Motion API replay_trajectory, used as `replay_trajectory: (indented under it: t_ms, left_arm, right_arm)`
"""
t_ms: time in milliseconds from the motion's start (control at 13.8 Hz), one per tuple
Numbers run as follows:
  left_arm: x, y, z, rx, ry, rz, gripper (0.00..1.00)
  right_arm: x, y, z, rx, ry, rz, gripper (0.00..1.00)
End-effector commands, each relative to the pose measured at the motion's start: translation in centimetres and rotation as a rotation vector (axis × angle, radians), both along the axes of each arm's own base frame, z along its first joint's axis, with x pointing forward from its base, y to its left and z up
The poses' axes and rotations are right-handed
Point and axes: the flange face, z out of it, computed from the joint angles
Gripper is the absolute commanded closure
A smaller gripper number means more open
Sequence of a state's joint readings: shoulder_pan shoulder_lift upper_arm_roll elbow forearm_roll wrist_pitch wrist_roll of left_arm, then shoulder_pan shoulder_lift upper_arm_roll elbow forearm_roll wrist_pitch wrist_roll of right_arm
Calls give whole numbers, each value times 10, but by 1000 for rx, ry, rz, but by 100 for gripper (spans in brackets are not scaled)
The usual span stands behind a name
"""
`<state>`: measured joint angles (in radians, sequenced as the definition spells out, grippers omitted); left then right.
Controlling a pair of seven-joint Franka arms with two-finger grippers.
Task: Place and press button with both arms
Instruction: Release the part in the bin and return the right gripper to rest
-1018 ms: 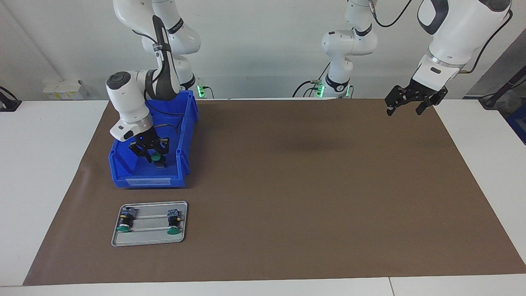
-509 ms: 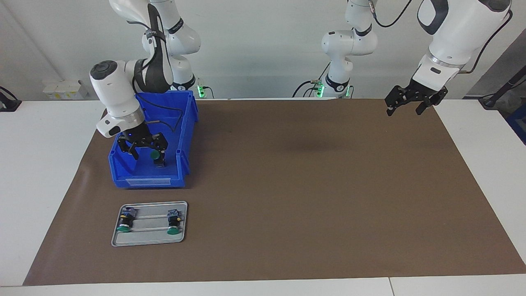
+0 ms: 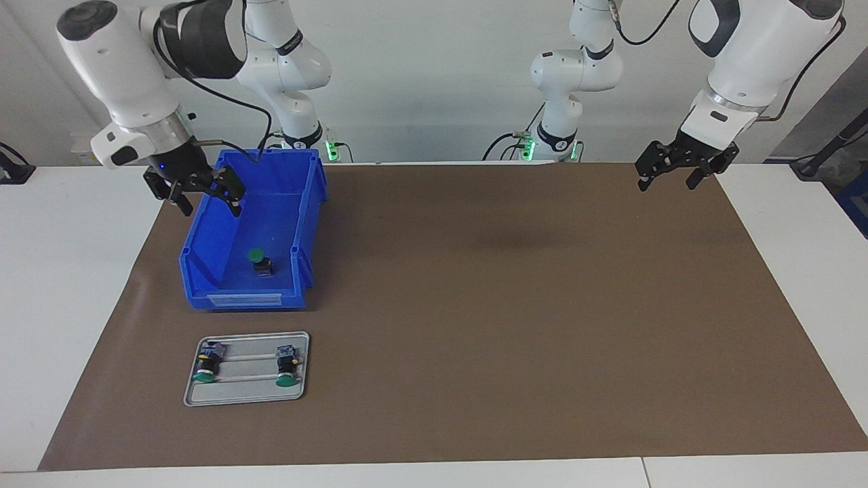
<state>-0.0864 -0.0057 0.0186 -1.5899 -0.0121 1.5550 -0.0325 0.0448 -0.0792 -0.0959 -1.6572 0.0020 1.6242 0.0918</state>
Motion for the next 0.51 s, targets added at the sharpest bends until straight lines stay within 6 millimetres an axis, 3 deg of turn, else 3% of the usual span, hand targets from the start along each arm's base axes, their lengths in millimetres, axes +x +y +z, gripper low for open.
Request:
replay_trajectory:
  t_ms: [0,436]
  left_arm:
    - [-7,4,1,2,1,-6,0]
    - [-7,4,1,2,1,-6,0]
  right_arm:
    - [-10,0,12,-29,32,-18,0]
    - [-18,-2,-1,-3,63,-10,0]
